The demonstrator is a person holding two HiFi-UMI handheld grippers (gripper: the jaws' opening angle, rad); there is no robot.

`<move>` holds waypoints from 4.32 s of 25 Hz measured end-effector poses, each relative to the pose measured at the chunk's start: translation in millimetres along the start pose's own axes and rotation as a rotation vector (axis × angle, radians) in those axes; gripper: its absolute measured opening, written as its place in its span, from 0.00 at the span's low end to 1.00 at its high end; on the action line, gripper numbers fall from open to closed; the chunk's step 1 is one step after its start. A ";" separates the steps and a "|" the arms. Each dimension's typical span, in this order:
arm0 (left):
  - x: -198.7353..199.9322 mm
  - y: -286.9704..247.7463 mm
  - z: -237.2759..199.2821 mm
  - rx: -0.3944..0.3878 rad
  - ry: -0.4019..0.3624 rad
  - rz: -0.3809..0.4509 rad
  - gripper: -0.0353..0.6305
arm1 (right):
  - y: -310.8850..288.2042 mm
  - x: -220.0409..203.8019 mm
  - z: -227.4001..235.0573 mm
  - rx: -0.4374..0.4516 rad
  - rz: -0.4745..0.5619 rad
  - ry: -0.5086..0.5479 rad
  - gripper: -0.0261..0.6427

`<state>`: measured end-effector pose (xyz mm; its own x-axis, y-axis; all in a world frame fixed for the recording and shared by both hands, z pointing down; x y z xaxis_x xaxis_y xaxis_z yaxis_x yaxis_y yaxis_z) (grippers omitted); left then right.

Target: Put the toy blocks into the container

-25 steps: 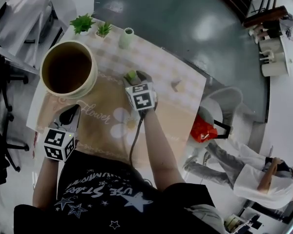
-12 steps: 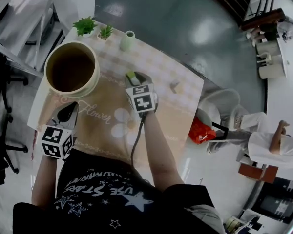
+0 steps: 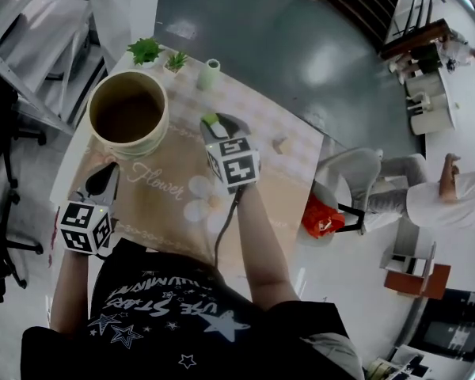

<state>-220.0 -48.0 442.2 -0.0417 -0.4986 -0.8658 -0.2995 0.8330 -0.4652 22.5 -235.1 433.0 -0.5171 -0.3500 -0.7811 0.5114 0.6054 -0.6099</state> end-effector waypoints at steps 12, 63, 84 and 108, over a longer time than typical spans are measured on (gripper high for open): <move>21.0 31.2 -29.7 0.034 -0.001 0.083 0.07 | 32.0 87.6 -40.2 0.044 0.167 0.049 0.26; 21.7 -15.1 60.4 -0.226 -0.139 -0.004 0.07 | 96.0 20.3 -1.6 -0.110 0.201 -0.092 0.33; 24.9 -122.0 188.2 -0.357 -0.246 -0.107 0.07 | 139.0 -138.7 150.8 -0.261 0.021 -0.315 0.42; 15.9 -173.3 195.5 -0.300 -0.179 -0.178 0.07 | 49.9 -190.1 214.4 -0.033 -0.185 -0.105 0.54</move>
<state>17.6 -153.4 473.1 0.1948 -0.5573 -0.8071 -0.5536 0.6168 -0.5596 293.4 -291.7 522.4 -0.5250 -0.5286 -0.6671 0.3910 0.5463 -0.7407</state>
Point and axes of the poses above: the fingertips, and each gripper's own axes: y backward along the fingers, z to its right, x out of its top, the point moved 8 cm from there along y, backward along the fingers, and after that the axes turned 2 degrees about -x, right-handed, at the moved point
